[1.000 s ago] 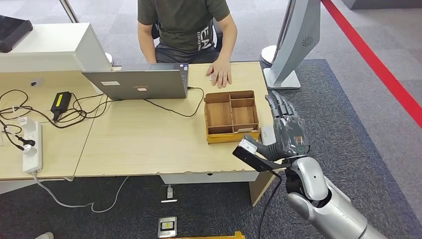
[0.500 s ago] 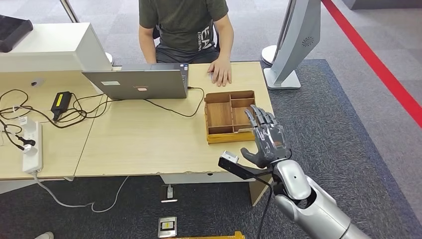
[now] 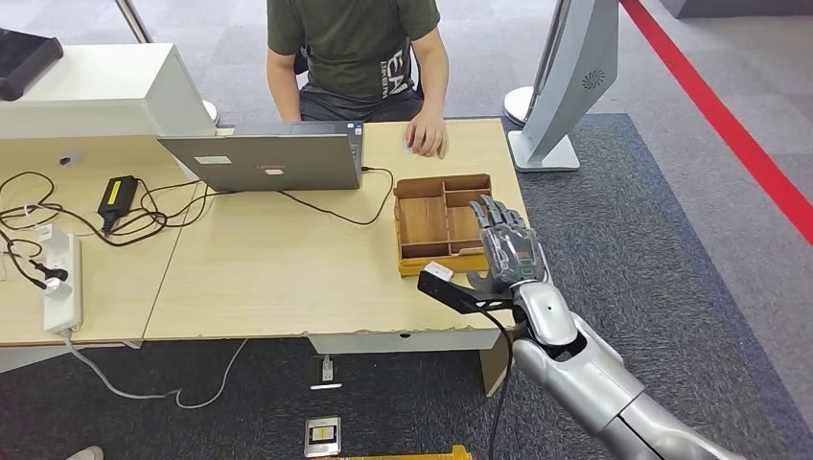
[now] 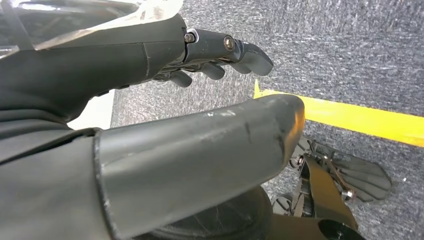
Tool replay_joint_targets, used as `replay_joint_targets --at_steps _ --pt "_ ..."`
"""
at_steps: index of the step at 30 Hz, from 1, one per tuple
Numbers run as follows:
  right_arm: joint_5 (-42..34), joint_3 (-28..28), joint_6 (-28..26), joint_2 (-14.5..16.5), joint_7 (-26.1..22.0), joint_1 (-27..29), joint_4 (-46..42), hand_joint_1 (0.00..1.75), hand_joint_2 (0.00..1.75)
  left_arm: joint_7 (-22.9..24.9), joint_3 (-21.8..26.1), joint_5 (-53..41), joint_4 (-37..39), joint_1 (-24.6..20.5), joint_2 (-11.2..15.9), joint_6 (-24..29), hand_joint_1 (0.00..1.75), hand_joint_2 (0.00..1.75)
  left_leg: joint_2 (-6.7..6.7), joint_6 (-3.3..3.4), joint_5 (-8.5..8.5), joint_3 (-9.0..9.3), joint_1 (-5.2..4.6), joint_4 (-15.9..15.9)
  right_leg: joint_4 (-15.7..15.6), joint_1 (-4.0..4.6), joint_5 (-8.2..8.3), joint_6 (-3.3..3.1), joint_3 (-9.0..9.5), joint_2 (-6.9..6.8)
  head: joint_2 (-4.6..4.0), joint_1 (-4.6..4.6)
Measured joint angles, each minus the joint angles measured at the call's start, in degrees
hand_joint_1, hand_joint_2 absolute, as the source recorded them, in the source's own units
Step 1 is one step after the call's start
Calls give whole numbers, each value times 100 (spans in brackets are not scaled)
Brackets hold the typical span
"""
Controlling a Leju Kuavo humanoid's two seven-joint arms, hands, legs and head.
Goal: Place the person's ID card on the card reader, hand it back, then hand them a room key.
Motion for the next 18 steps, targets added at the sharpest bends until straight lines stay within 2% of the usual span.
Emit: replay_joint_targets --at_steps 10,18 --pt "-245 -90 -21 176 -43 -142 756 0 175 21 2 129 0 6 -1 -29 0 0 0 0 0 0 0 0 0 0 0 0 0 0 0 1" --pt "-157 -141 -14 232 -57 -145 1064 0 175 22 2 167 0 10 1 -14 0 0 0 0 0 1 0 0 0 0 0 0 0 0 0 0"
